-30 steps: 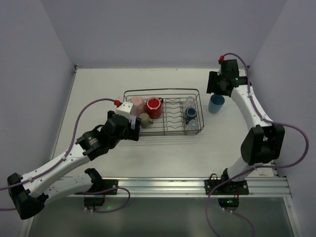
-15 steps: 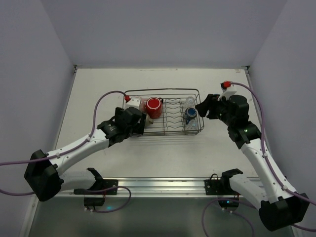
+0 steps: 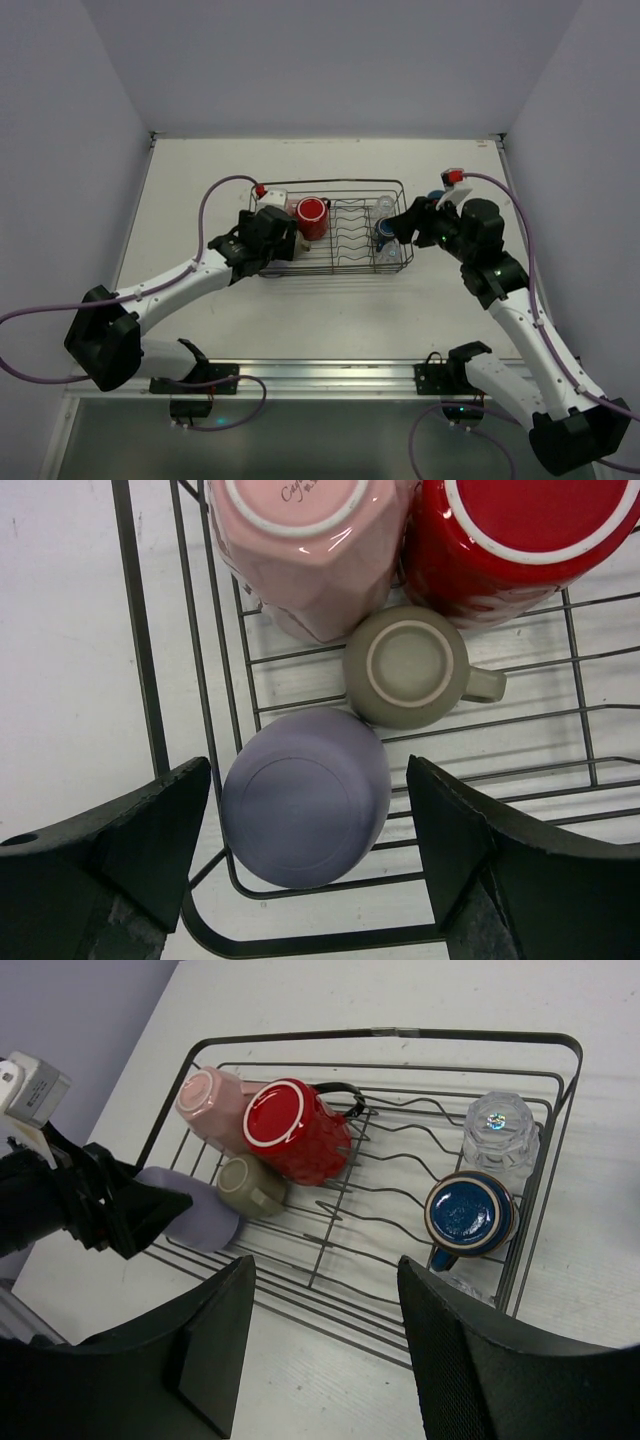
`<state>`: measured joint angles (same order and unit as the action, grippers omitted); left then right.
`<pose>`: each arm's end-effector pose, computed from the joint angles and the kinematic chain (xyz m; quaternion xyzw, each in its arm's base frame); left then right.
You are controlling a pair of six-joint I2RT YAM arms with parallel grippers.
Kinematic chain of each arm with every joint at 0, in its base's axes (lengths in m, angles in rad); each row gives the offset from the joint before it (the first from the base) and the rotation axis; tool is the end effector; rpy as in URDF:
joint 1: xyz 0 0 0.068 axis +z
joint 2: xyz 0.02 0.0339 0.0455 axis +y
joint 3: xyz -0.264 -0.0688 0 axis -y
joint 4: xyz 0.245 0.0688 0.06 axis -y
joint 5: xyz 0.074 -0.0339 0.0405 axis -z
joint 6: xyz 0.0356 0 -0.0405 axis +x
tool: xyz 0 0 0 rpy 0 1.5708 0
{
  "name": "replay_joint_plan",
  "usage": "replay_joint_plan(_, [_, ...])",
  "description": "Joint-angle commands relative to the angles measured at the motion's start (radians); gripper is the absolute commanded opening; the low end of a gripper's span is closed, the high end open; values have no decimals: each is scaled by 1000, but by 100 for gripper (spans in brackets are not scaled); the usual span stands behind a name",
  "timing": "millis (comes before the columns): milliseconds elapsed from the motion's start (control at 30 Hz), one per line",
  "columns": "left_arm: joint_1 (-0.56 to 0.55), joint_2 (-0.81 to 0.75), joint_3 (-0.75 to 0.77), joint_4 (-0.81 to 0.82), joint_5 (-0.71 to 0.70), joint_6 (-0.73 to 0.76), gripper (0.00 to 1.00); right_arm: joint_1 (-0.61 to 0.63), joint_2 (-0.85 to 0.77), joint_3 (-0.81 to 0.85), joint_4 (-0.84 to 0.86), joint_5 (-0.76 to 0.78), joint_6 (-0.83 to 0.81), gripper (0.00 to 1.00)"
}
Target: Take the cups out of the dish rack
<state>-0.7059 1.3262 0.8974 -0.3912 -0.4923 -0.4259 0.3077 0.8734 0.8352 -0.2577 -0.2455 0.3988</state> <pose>0.2207 -0.1661 0.2453 0.0374 0.9060 0.0007 0.4217 0.1893 0.0692 0.3348 -0.0365 0.8001 0.2967 0.5202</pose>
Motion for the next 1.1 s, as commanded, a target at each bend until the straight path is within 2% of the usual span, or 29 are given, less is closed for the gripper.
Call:
replay_joint_plan(0, [16, 13, 9, 83, 8, 6, 83, 5, -19, 7, 37, -41, 14, 61])
replay_joint_plan(167, [22, 14, -9, 100, 27, 6, 67, 16, -28, 10, 34, -70, 37, 61])
replay_joint_plan(233, [22, 11, -15, 97, 44, 3, 67, 21, -36, 13, 31, -75, 46, 63])
replay_joint_plan(433, [23, 10, -49, 91, 43, -13, 83, 27, -51, 31, 17, -87, 57, 67])
replay_joint_plan(533, [25, 10, -58, 91, 34, -13, 83, 28, -48, 33, 18, -93, 63, 67])
replay_joint_plan(600, [23, 4, -58, 92, 31, -13, 74, 31, -48, 28, 24, -97, 67, 67])
replay_joint_plan(733, [25, -47, -43, 75, 21, -11, 37, 37, -51, 21, 34, -110, 80, 66])
replay_joint_plan(833, [23, -133, -15, 38, 24, -11, 30, 44, -54, 13, 57, -133, 107, 66])
replay_joint_plan(933, [23, -237, 21, 9, 73, -13, 27, 54, -69, -31, 159, -202, 187, 68])
replay_joint_plan(1000, [23, -336, 49, 5, 137, -28, 25, 76, -82, -109, 356, -257, 312, 69])
replay_joint_plan(1033, [23, -337, 55, 5, 165, -37, 24, 76, -83, -110, 357, -258, 313, 69])
replay_joint_plan(1067, [23, -382, 63, 26, 193, -46, 23, 100, -85, -148, 462, -283, 371, 69])
